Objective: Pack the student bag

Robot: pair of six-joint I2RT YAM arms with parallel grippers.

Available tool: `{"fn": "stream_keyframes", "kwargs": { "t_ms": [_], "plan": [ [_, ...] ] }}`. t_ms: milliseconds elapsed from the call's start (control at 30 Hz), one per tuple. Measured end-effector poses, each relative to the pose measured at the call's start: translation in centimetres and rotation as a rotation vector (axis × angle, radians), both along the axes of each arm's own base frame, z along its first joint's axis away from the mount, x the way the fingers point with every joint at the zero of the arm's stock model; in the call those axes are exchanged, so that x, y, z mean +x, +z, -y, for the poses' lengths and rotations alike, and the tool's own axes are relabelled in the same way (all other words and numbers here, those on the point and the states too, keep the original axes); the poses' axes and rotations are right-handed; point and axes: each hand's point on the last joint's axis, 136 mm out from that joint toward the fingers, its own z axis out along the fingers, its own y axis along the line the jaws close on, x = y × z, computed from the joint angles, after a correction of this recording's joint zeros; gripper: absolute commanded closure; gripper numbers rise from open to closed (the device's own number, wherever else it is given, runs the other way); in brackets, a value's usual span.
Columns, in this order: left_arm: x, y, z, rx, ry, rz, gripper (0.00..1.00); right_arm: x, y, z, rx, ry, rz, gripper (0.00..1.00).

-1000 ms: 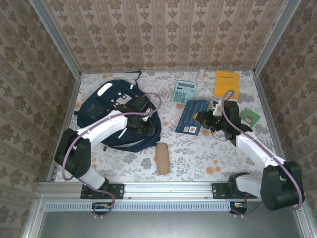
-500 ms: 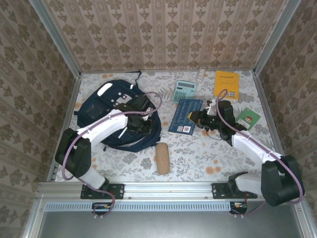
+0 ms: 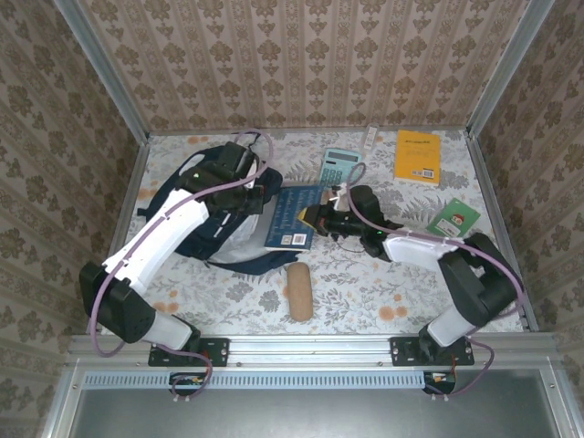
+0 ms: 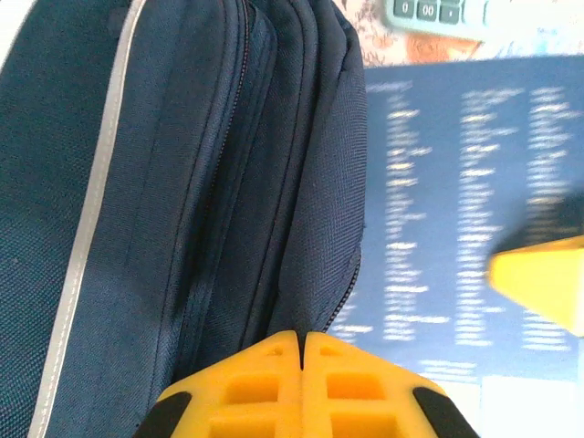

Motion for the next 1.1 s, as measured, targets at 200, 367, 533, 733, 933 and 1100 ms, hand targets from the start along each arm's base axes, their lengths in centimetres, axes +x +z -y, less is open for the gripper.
{"fn": "stream_keyframes", "kwargs": {
  "t_ms": [200, 367, 533, 733, 933, 1100],
  "plan": [
    [0.7, 1.8, -0.8, -0.015, 0.029, 0.026, 1.00, 2.3, -0.7, -4.6, 0.039, 0.011, 0.001, 1.00],
    [1.2, 3.4, -1.1, -0.032, 0.043, 0.051, 1.00, 5.0, -0.8, -7.9, 0.065, -0.005, 0.023, 1.00],
    [1.7, 4.7, -1.4, -0.050, 0.058, 0.075, 1.00, 7.5, -1.9, -10.7, 0.097, -0.034, 0.029, 1.00],
    [1.7, 5.4, -1.5, -0.062, 0.059, 0.077, 1.00, 10.2, -4.1, -13.8, 0.113, -0.065, 0.026, 1.00],
    [1.3, 5.2, -1.4, -0.069, 0.048, 0.057, 1.00, 12.8, -5.3, -16.7, 0.096, -0.086, 0.023, 1.00],
    [0.7, 5.3, -1.5, -0.083, 0.048, 0.055, 1.00, 13.8, -6.7, -18.0, 0.039, -0.103, -0.006, 0.72]
  ]
}}
